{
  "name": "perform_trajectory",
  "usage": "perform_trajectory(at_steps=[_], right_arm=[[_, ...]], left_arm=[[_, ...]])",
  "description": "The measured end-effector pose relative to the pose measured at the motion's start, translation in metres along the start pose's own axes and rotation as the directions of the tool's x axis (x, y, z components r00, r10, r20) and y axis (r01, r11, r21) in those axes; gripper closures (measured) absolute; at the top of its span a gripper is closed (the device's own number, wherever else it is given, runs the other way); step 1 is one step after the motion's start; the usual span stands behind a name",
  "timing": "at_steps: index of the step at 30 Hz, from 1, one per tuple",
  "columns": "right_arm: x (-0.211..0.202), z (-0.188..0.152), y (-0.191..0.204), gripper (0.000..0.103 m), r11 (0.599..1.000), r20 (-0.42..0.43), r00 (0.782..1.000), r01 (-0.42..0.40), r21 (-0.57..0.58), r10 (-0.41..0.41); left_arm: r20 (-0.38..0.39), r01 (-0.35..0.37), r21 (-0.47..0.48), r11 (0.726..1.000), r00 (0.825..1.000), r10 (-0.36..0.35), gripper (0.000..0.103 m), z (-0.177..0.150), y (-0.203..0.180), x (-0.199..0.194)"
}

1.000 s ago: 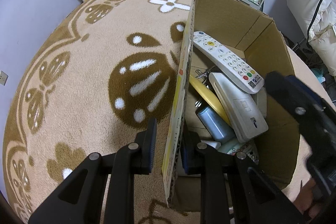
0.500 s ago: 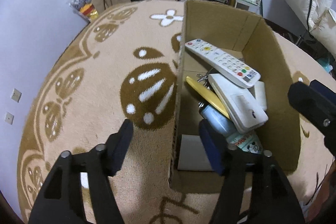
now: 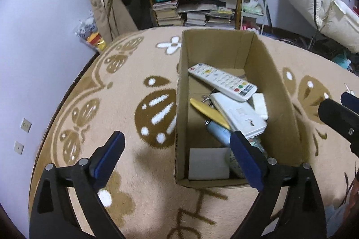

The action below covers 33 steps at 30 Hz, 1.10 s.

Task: Organize rigid objects

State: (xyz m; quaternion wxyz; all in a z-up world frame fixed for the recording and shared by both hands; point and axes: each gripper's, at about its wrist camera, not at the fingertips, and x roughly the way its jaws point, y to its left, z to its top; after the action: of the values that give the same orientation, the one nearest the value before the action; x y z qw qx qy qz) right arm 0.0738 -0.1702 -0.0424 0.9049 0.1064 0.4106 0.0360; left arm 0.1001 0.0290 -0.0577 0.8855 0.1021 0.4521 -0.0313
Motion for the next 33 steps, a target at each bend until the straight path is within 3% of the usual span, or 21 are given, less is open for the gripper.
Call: perform_trajectory(at_steps=[5, 8, 12, 18, 25, 33], right_arm=[[-0.012, -0.004, -0.007, 0.000, 0.999, 0.026, 1.000, 0.004, 0.032, -0.005], [-0.023, -0.008, -0.015, 0.000, 0.998, 0.043, 0.999, -0.006, 0.057, 0.004], [-0.035, -0.012, -0.017, 0.000, 0.999, 0.050, 0.999, -0.011, 0.040, 0.009], [-0.067, -0.018, -0.019, 0.000, 1.000, 0.112, 0.993, -0.024, 0.015, 0.022], [-0.104, -0.028, -0.022, 0.000, 0.999, 0.243, 0.969, -0.042, 0.002, 0.041], [-0.129, -0.039, -0.016, 0.000, 0.997, 0.337, 0.941, 0.028, -0.069, -0.003]], left_arm=[[0.032, 0.012, -0.004, 1.000, 0.999, -0.012, 0.008, 0.006, -0.006, -0.015], [0.060, -0.020, 0.031, 0.999, 0.998, 0.019, 0.008, 0.006, -0.012, -0.026], [0.117, -0.047, 0.053, 0.997, 0.992, 0.041, 0.008, 0.005, -0.019, -0.046], [0.198, -0.028, 0.045, 0.999, 0.980, 0.019, 0.008, 0.002, -0.023, -0.080], [0.297, -0.009, 0.019, 1.000, 0.955, 0.003, 0.008, -0.009, -0.027, -0.119], [0.359, -0.018, -0.026, 0.999, 0.933, 0.026, 0.008, -0.028, -0.027, -0.149]])
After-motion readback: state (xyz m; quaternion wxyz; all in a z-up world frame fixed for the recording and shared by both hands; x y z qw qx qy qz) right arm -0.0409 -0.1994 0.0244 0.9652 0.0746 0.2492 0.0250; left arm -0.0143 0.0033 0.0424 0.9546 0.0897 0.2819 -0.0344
